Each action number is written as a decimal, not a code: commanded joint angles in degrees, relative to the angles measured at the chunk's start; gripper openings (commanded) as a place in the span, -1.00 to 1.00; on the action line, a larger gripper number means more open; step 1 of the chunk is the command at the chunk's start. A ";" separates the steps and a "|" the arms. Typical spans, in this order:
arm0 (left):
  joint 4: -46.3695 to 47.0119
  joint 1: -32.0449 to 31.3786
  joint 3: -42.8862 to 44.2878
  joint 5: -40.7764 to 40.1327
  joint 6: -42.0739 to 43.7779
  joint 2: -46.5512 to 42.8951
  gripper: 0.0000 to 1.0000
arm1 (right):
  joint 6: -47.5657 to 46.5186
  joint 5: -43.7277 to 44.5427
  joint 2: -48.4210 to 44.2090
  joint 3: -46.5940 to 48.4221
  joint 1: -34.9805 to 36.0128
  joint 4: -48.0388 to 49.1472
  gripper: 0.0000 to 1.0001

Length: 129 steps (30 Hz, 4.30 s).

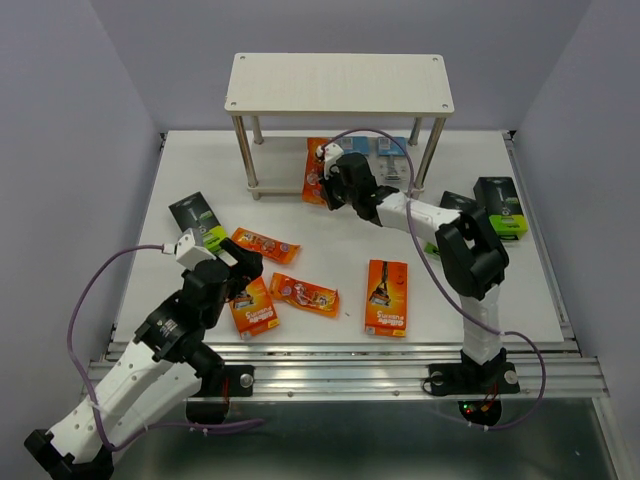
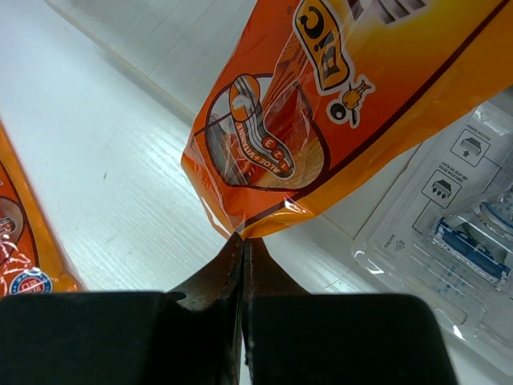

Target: Place and organize the shaving razors onto the shelf

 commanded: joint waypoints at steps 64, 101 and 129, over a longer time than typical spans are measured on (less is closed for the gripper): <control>2.72 0.29 3.68 -2.83 -0.23 6.51 0.98 | 1.05 12.05 6.21 4.86 -2.44 11.63 -0.75; 2.11 0.38 3.51 -3.88 -0.67 6.69 0.98 | 13.19 16.01 3.13 -1.21 -2.44 18.40 -0.77; 2.28 0.38 4.38 -2.57 -0.58 6.16 0.98 | 11.34 9.07 -9.43 -7.17 -2.44 16.46 0.99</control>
